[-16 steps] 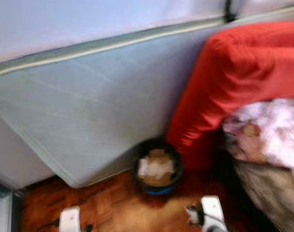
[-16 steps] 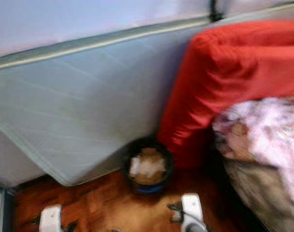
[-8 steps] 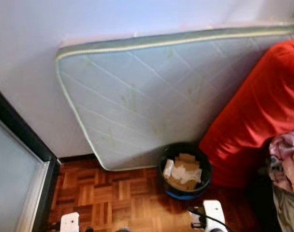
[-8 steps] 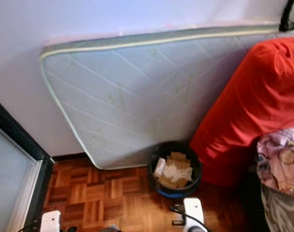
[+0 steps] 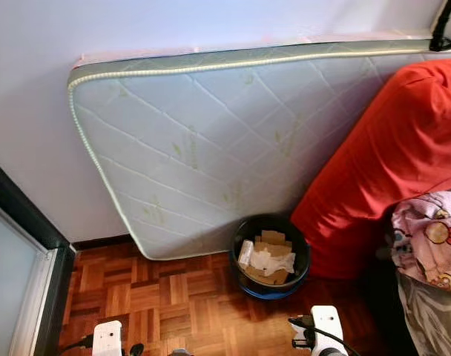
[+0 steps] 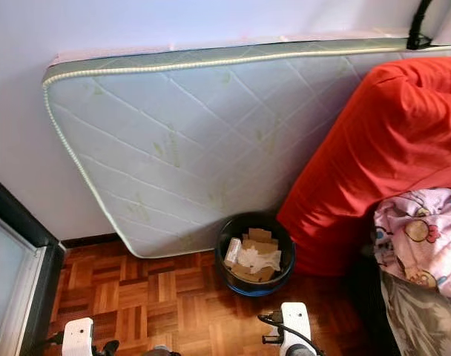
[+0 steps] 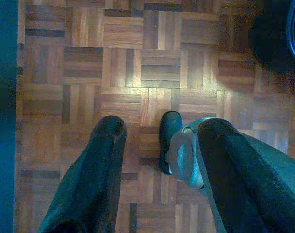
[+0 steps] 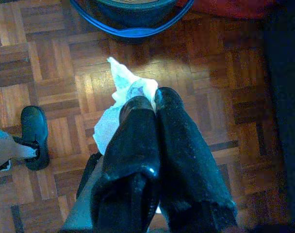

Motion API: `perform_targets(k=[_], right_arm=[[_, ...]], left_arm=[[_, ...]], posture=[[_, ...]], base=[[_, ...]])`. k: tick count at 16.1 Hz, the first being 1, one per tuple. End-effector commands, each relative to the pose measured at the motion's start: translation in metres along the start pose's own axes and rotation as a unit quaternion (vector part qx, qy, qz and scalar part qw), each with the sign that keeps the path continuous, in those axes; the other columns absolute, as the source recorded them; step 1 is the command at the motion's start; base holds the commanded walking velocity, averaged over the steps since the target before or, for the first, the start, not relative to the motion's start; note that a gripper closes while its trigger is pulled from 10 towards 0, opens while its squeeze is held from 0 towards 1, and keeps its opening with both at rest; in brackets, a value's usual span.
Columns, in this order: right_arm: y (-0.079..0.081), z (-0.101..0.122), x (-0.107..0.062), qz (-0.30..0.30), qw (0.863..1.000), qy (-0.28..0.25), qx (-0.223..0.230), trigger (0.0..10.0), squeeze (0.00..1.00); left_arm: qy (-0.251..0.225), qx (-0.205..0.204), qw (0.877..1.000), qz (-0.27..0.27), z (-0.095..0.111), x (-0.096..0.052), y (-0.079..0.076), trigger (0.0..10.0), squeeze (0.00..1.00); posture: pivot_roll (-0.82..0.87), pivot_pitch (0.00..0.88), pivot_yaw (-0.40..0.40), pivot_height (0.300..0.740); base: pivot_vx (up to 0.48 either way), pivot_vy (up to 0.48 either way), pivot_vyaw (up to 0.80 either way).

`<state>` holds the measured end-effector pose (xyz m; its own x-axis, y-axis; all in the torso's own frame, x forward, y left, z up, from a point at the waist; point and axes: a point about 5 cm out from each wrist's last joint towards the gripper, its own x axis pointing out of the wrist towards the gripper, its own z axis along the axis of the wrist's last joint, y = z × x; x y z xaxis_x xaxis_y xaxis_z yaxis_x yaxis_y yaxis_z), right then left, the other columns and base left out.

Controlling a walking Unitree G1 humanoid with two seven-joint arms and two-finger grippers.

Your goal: Clean up the room

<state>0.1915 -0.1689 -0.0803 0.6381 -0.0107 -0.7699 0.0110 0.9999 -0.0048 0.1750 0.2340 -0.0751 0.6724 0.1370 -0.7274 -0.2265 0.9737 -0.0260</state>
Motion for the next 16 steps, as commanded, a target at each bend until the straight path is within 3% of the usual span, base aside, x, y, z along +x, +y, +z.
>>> perform_targets(k=[1, 10, 16], right_arm=[[-0.0019, -0.0045, -0.0010, -0.005, 1.000, 0.008, 0.004, 10.0, 0.00], [-0.0046, -0.0044, -0.0012, -0.012, 1.000, 0.007, 0.008, 10.0, 0.00], [-0.0028, -0.0043, -0.0010, -0.008, 1.000, 0.007, 0.007, 10.0, 0.00]], left_arm=[[0.012, 0.004, 1.000, 0.001, -0.0055, -0.0016, 0.0017, 10.0, 0.00], [0.009, 0.007, 1.000, 0.001, -0.0047, -0.0014, 0.0016, 10.0, 0.00], [0.009, 0.007, 1.000, 0.001, -0.0042, -0.0012, 0.0015, 10.0, 0.00]], posture=[[0.10, 0.102, -0.037, 0.697], [0.10, 0.101, -0.037, 0.697], [0.10, 0.100, -0.036, 0.697]], base=[[0.000, 0.000, 0.00], [0.000, 0.000, -0.15], [0.252, 0.000, 0.00]])
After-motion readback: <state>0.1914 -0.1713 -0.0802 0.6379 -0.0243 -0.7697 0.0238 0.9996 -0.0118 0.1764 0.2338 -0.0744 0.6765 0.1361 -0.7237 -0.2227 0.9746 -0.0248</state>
